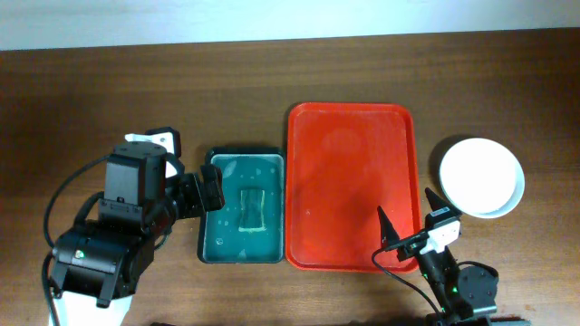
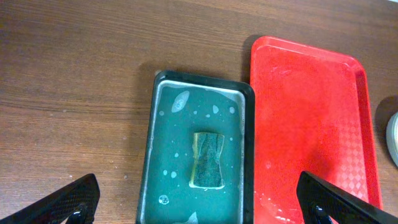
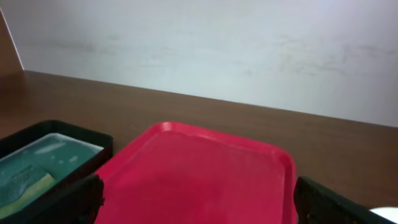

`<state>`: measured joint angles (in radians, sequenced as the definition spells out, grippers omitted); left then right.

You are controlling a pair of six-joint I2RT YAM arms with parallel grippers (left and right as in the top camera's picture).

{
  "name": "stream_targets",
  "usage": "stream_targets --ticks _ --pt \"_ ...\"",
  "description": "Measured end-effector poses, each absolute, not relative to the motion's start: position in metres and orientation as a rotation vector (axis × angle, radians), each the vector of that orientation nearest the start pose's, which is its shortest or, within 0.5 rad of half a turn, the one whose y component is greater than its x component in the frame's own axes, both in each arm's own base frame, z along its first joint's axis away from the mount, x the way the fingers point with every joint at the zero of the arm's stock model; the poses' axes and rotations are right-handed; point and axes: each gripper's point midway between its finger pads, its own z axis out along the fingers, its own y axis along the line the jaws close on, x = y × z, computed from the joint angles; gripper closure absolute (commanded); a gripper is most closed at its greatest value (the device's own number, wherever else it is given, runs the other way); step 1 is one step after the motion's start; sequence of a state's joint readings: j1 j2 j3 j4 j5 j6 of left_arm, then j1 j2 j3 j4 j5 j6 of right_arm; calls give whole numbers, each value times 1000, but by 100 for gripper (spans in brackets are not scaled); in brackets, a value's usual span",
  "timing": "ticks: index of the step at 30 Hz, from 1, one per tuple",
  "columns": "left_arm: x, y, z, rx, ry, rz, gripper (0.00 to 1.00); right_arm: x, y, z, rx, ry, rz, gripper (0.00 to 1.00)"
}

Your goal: Clean dirty plates on tray and stack at the side

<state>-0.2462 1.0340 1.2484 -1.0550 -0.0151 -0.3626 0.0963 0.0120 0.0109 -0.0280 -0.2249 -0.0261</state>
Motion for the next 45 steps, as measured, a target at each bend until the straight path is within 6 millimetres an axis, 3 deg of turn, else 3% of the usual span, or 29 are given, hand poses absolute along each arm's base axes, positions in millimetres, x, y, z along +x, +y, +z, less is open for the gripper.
stream_targets --ticks 25,29,31,35,39,45 --pt "269 -61 269 -157 2416 -239 1 238 61 164 -272 1604 236 2" --pt "306 -57 295 -165 2185 -208 1 238 61 164 -272 1604 237 2" --pt "313 -58 298 -125 2068 -216 1 238 61 164 -272 1603 236 2" --pt "302 -57 286 -69 1858 -253 1 238 61 164 -272 1605 236 2" --pt "280 -41 256 -87 1748 -238 1 238 61 164 -271 1605 236 2" --pt "251 -20 241 -133 1593 -215 1 238 61 164 -272 1605 236 2"
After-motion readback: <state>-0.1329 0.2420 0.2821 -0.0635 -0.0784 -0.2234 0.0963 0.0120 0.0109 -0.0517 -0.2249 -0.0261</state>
